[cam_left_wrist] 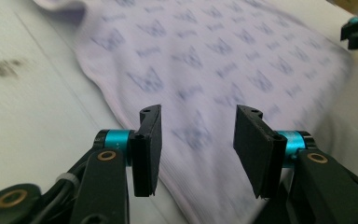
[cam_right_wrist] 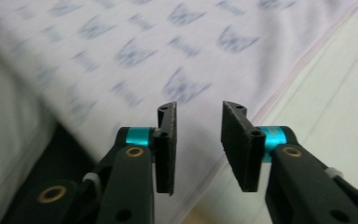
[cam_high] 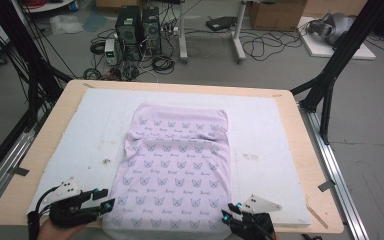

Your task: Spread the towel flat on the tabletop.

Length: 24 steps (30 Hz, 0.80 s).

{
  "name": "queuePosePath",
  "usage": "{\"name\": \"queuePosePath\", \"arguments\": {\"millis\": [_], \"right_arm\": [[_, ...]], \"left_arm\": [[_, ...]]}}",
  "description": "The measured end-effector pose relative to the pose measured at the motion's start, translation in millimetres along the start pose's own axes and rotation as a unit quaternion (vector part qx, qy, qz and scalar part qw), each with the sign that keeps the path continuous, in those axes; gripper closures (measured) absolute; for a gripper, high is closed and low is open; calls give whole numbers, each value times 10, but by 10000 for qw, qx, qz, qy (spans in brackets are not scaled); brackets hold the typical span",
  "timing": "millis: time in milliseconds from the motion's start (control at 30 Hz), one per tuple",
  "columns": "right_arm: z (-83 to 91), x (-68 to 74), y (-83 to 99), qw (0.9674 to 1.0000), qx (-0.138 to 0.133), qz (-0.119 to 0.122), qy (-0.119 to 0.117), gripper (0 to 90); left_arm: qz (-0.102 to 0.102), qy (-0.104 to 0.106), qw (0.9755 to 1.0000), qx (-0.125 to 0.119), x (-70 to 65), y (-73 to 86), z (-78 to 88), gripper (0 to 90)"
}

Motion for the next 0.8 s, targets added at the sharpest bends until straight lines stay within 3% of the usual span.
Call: {"name": "queuePosePath", "arguments": {"millis": [200, 367, 467, 533, 600, 800], "right_arm": [[-251, -208, -247, 9985, -23, -5, 538, 602], [-398, -330, -297, 9979, 67, -161, 631, 613], [-394, -338, -294, 9980, 60, -240, 589, 686], [-383, -343, -288, 9980, 55, -240, 579, 815], [-373, -331, -276, 9983, 73, -288, 499, 858], [-295, -287, -204, 9989, 114, -255, 381, 871]], "left_arm": [[221, -434, 9988, -33, 312, -181, -271, 523], [200, -522, 9982, 233, 370, -142, -446, 540], [70, -742, 9966, 351, 364, -125, -471, 592], [-5, -870, 9955, 368, 360, -115, -469, 744], [-116, -833, 9957, 396, 326, -102, -465, 865], [-59, -553, 9969, 563, 227, -8, -349, 878]]}}
Point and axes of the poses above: each handheld gripper's, and its own axes: z roughly backward along the jaws, y roughly out of its underside, x roughly to its left, the point moved 9 cm from there along -z, roughly forward along the jaws, and after that the axes turned 5 degrees about x, right-handed, at the moved point
